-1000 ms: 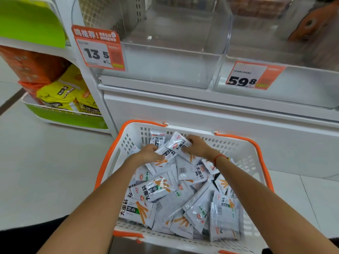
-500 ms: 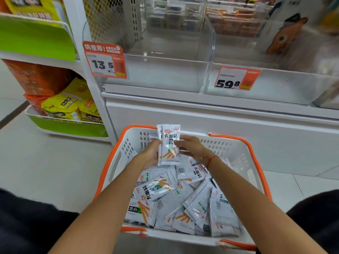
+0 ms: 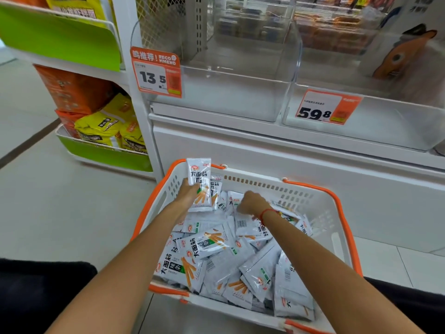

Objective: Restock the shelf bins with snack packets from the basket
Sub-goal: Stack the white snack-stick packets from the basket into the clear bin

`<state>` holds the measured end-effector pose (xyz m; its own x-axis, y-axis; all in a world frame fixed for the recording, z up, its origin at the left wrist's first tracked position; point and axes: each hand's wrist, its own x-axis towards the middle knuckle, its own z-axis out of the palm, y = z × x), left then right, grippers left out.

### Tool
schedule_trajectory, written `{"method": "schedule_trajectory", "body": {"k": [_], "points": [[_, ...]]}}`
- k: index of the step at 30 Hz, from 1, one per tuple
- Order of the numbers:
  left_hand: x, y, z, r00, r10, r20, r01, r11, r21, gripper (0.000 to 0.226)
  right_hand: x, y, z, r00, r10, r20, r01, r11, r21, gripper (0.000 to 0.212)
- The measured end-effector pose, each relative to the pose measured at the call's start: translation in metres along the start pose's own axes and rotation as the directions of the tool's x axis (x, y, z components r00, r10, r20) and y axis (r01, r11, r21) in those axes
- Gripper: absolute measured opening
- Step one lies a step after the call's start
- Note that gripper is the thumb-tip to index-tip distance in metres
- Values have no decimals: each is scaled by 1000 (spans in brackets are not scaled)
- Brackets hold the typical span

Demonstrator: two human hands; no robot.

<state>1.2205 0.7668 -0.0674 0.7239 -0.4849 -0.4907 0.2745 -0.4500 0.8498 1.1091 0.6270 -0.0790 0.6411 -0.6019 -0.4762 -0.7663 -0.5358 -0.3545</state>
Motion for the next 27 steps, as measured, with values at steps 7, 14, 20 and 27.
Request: {"method": "schedule_trajectory", "body": {"k": [7, 14, 20, 27], "points": [[15, -15, 15, 998, -59, -11, 59, 998, -16, 46, 8, 12, 18, 999, -43, 20, 47, 931, -362, 50], [16, -20, 12, 995, -99, -4, 99, 993, -60, 34, 9, 22, -17, 975, -22, 223, -138, 723, 677, 16], [27, -29, 7, 984, -161, 70, 170, 974, -153, 49, 8, 8, -1, 917, -276, 288, -212, 273, 938, 20], [31, -22, 2, 979, -196, 60, 205, 912, -354, 38, 25, -43, 34, 987, 65, -148, 109, 410, 905, 25]]}}
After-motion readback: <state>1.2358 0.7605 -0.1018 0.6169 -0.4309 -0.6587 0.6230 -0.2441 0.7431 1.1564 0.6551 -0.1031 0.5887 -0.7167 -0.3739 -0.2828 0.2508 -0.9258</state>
